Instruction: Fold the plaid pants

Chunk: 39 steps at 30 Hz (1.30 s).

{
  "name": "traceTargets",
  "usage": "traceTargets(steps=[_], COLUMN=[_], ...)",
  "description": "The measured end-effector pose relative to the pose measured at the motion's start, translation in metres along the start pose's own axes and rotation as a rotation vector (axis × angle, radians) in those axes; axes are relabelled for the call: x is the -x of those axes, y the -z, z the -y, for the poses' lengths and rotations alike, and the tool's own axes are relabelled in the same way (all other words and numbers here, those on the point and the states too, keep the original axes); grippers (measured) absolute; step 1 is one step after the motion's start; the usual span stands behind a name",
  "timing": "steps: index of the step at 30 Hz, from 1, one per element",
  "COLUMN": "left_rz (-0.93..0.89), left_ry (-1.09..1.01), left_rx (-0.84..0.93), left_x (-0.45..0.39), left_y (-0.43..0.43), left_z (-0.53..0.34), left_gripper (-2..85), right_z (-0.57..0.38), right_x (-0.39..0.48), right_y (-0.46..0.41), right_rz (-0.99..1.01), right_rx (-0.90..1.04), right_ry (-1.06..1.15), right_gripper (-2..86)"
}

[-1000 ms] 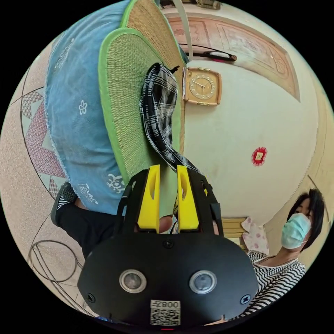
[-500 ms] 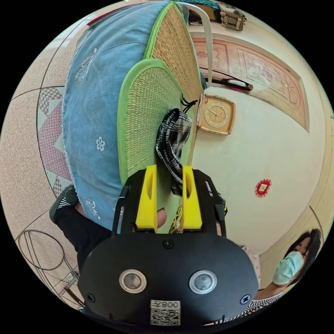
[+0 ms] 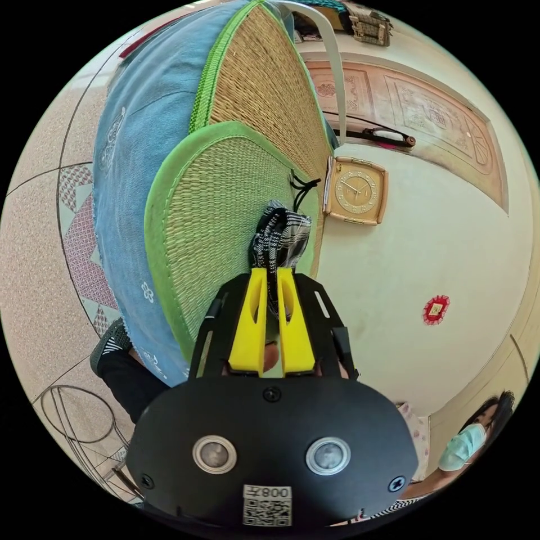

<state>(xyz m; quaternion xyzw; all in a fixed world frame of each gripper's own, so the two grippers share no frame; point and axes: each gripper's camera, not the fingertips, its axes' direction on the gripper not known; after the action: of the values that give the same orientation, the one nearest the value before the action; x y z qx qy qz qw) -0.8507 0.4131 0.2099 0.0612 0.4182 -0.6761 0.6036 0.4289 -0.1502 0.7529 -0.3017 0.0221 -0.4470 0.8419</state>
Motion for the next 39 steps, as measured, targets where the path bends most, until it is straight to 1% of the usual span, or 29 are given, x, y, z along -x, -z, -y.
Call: traceTargets(steps=[6, 11, 18, 22, 24, 27, 31, 33, 34, 35, 36, 38, 39], left_rz=[0.000, -0.009, -0.068, -0.084, -0.092, -0.092, -0.101, -0.116, -0.130, -0.152, -0.165, -0.229, -0.250], left_ry=[-0.080, -0.204, -0.349, -0.463, -0.504, -0.555, -0.592, -0.621, -0.643, -0.673, -0.688, -0.746, -0.763], left_rx=[0.023, 0.069, 0.133, 0.220, 0.267, 0.358, 0.507, 0.585, 0.639, 0.701, 0.730, 0.847, 0.874], left_x=[-0.017, -0.049, -0.092, -0.122, -0.131, -0.144, -0.161, -0.174, -0.186, -0.200, -0.207, -0.241, -0.250], left_y=[-0.030, -0.063, -0.107, -0.145, -0.166, -0.213, -0.310, -0.362, -0.399, -0.438, -0.458, -0.536, -0.555], left_z=[-0.029, -0.069, -0.141, -0.199, -0.226, -0.273, -0.344, -0.380, -0.406, -0.436, -0.452, -0.518, -0.536], left_gripper=[3.0, 2.8, 2.7, 2.6, 2.6, 2.6, 2.5, 2.5, 2.5, 2.5, 2.5, 2.4, 2.4], right_z=[-0.051, -0.101, -0.199, -0.261, -0.308, -0.367, -0.437, -0.485, -0.497, -0.521, -0.547, -0.588, -0.615], right_x=[0.000, 0.011, 0.061, 0.094, 0.109, 0.121, 0.135, 0.151, 0.156, 0.167, 0.181, 0.204, 0.223], right_y=[0.016, 0.038, 0.082, 0.109, 0.131, 0.166, 0.221, 0.269, 0.282, 0.308, 0.336, 0.377, 0.401], right_rz=[-0.037, -0.043, -0.021, -0.018, -0.011, 0.002, 0.007, -0.017, -0.026, -0.051, -0.081, -0.131, -0.177], right_rx=[-0.014, -0.048, -0.101, -0.141, -0.187, -0.279, -0.425, -0.550, -0.582, -0.652, -0.726, -0.833, -0.903], right_ry=[-0.037, -0.054, 0.034, 0.107, 0.140, 0.159, 0.189, 0.221, 0.234, 0.261, 0.286, 0.335, 0.371], right_gripper=[1.7, 1.7, 1.7, 1.6, 1.6, 1.6, 1.7, 1.7, 1.7, 1.7, 1.7, 1.6, 1.6])
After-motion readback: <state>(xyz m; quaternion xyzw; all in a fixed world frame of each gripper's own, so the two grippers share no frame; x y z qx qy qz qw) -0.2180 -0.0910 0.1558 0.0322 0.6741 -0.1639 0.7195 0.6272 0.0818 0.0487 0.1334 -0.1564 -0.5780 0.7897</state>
